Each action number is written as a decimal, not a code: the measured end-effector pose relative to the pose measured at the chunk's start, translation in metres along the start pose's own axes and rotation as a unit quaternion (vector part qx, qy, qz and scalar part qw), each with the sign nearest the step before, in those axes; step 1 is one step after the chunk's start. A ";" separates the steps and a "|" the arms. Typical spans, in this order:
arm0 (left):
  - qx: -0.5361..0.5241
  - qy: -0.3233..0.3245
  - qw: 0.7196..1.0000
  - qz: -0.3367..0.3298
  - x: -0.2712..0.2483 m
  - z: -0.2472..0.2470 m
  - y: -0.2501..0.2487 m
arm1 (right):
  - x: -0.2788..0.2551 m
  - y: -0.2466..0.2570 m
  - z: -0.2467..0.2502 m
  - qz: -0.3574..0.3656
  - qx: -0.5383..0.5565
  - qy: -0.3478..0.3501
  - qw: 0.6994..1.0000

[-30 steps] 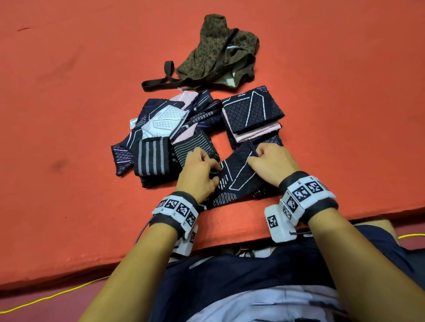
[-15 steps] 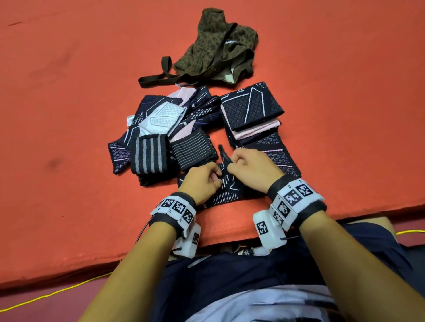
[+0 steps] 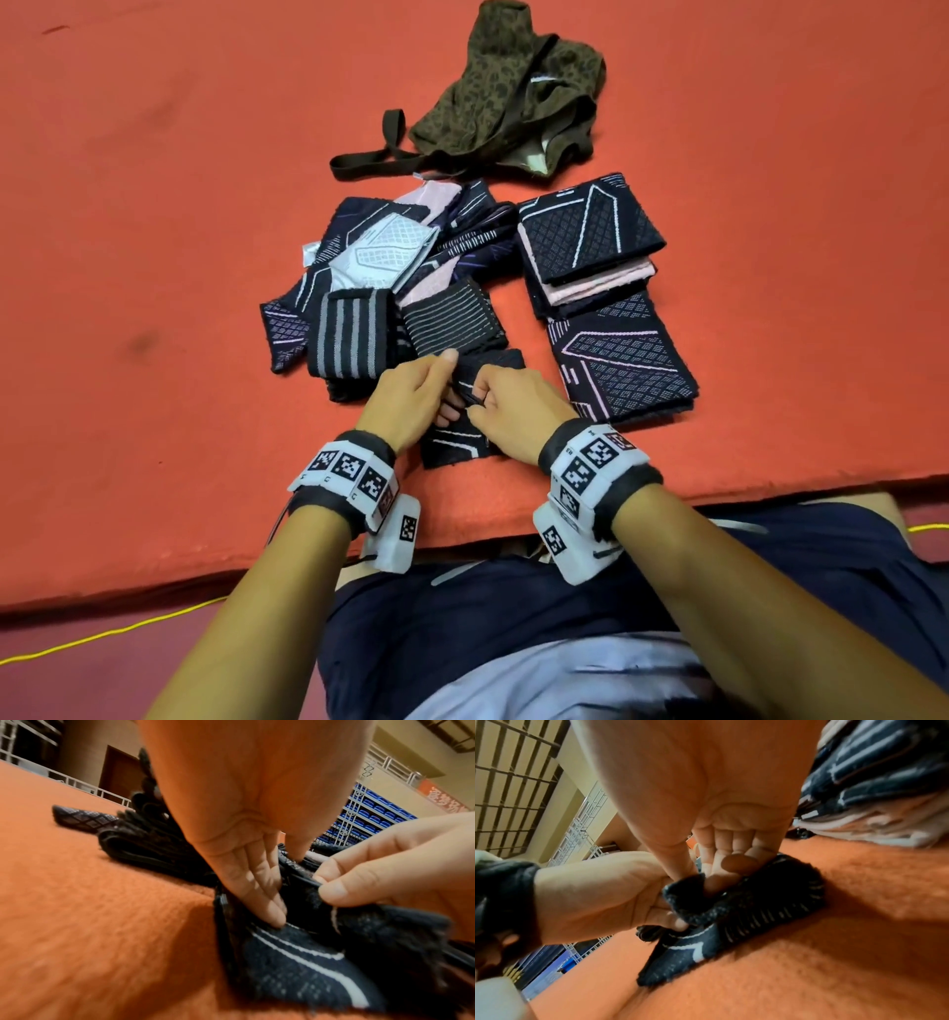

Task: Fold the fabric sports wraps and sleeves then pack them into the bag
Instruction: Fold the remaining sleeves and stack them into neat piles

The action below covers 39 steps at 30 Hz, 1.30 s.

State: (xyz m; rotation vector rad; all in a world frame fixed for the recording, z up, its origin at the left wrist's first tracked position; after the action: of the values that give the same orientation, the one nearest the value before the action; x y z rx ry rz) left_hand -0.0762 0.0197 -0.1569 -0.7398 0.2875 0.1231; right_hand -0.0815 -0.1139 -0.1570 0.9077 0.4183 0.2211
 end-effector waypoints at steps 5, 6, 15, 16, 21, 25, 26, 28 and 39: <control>0.145 -0.019 0.989 -0.032 -0.001 0.000 0.003 | 0.002 0.003 -0.004 -0.003 0.027 0.039 0.999; 0.167 -0.026 0.985 -0.034 -0.001 0.001 0.004 | 0.003 0.004 -0.001 0.000 0.028 0.029 0.999; 0.249 -0.043 0.967 0.016 0.000 0.003 0.014 | 0.002 -0.002 0.026 -0.029 -0.050 -0.060 0.997; 0.254 -0.042 0.966 0.021 0.001 0.003 0.014 | 0.003 -0.003 0.025 -0.036 -0.055 -0.054 0.996; 0.256 -0.022 0.965 0.044 0.006 0.002 0.013 | 0.005 -0.005 0.022 -0.068 -0.057 -0.029 0.996; 0.258 -0.016 0.965 0.052 0.006 0.001 0.010 | 0.006 -0.008 0.022 -0.098 -0.004 -0.024 0.995; 0.259 -0.017 0.964 0.054 0.006 0.001 0.010 | 0.007 -0.009 0.021 -0.102 0.013 -0.020 0.994; 0.261 -0.019 0.964 0.058 0.005 0.000 0.008 | 0.009 -0.011 0.022 -0.103 0.047 -0.014 0.993; 0.274 -0.019 0.960 0.057 0.005 0.000 0.003 | 0.002 -0.008 0.024 -0.025 0.115 -0.027 0.993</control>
State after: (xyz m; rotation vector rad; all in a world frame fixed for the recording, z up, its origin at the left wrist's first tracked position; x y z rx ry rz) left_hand -0.0724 0.0221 -0.1607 -0.1689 0.3102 0.1570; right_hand -0.0692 -0.1347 -0.1506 1.1260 0.4218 0.1027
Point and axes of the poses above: each hand's wrist, its own x-axis towards the middle knuckle, its own z-axis out of the back of the hand, y = z × x, the point moved 8 cm from there along x, towards the middle knuckle, and after that the axes turned 12 degrees about x, right-handed, at the moved point
